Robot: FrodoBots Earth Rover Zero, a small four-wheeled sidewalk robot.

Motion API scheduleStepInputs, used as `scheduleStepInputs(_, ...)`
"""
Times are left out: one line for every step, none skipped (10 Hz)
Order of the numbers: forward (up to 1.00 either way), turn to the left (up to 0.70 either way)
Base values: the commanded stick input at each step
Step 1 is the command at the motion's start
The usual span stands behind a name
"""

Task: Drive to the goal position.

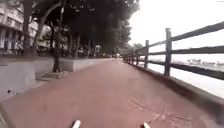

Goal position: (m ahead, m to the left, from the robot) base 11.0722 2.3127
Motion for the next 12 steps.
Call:
scheduleStepInputs(0.7, -0.01)
scheduleStepInputs(0.7, -0.02)
scheduleStepInputs(0.7, -0.02)
scheduleStepInputs(0.7, -0.02)
scheduleStepInputs(0.7, -0.01)
scheduleStepInputs(0.7, -0.01)
scheduleStepInputs(0.7, -0.01)
scheduleStepInputs(0.7, 0.0)
scheduleStepInputs(0.7, 0.0)
scheduleStepInputs(0.7, 0.0)
scheduleStepInputs(0.7, 0.0)
scheduleStepInputs(0.7, 0.0)
